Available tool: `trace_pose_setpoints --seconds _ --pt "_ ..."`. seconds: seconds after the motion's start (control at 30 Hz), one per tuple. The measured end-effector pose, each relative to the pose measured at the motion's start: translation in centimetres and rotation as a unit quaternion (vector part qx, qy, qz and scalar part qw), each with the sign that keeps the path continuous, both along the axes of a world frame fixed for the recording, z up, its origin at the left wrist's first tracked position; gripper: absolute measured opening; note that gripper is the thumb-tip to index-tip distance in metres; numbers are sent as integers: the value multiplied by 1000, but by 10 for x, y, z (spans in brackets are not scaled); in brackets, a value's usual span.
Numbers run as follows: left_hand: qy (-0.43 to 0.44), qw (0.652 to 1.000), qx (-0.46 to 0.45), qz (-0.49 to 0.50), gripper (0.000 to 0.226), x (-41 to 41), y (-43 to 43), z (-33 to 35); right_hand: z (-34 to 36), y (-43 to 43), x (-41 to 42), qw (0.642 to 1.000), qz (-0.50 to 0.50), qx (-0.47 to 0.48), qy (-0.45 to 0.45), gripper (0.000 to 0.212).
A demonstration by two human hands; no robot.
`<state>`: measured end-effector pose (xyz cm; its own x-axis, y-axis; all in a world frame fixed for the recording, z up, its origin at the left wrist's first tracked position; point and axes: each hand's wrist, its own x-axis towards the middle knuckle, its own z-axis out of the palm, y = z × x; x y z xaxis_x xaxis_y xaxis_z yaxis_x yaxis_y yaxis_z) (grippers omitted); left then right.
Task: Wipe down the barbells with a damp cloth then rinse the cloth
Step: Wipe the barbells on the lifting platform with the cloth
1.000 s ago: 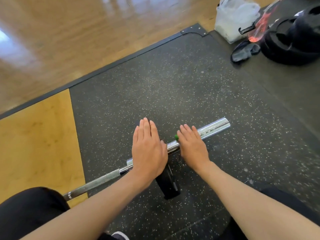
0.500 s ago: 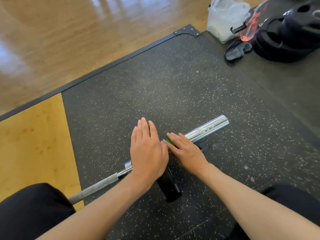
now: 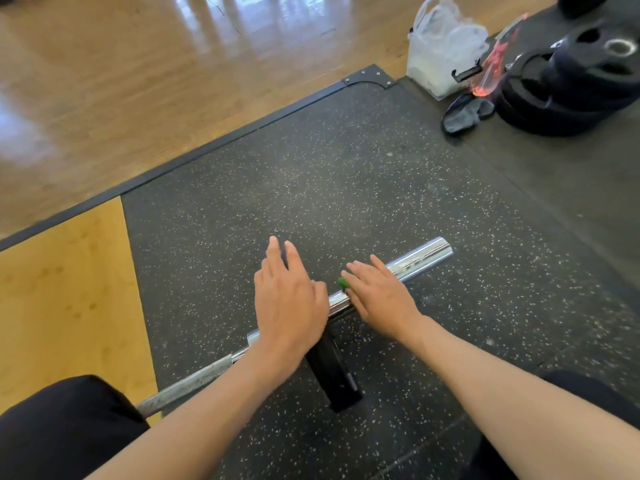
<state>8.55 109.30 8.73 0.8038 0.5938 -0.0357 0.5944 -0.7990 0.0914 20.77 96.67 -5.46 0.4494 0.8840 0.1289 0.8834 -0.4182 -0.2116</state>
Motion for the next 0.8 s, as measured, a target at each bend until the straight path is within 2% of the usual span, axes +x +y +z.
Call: trace_pose_setpoints --seconds 0.07,0.13,0.23,0.3,0.37,0.5,0.57,0.63,0.7,0.8 --pt "8 1000 5 14 69 4 -3 2 15 15 9 996 -69 -62 3 40" --pt "21 1000 7 15 73 4 -5 3 27 34 5 988 -87 -127 26 41" --pt "29 999 15 5 78 5 -3 -1 41 61 -14 974 -44 -205 83 33" --pt "22 1000 16 2 75 5 -1 -2 46 69 -23 971 -8 -222 94 27" --pt "22 1000 17 -5 74 5 1 -3 40 60 -25 981 37 -173 81 29" --pt "30 999 24 -16 76 4 3 -5 -1 7 -20 993 115 7 27 44" --pt "35 999 23 -22 79 4 2 -4 -7 -10 -2 995 103 18 2 41" --pt "35 999 22 -28 81 4 1 -3 3 -6 19 999 24 -44 -4 40" --pt "35 999 22 -30 82 5 0 -3 17 11 31 987 -66 -147 -3 45" --pt "44 998 20 -28 85 6 1 -2 38 45 15 971 -85 -220 25 50"
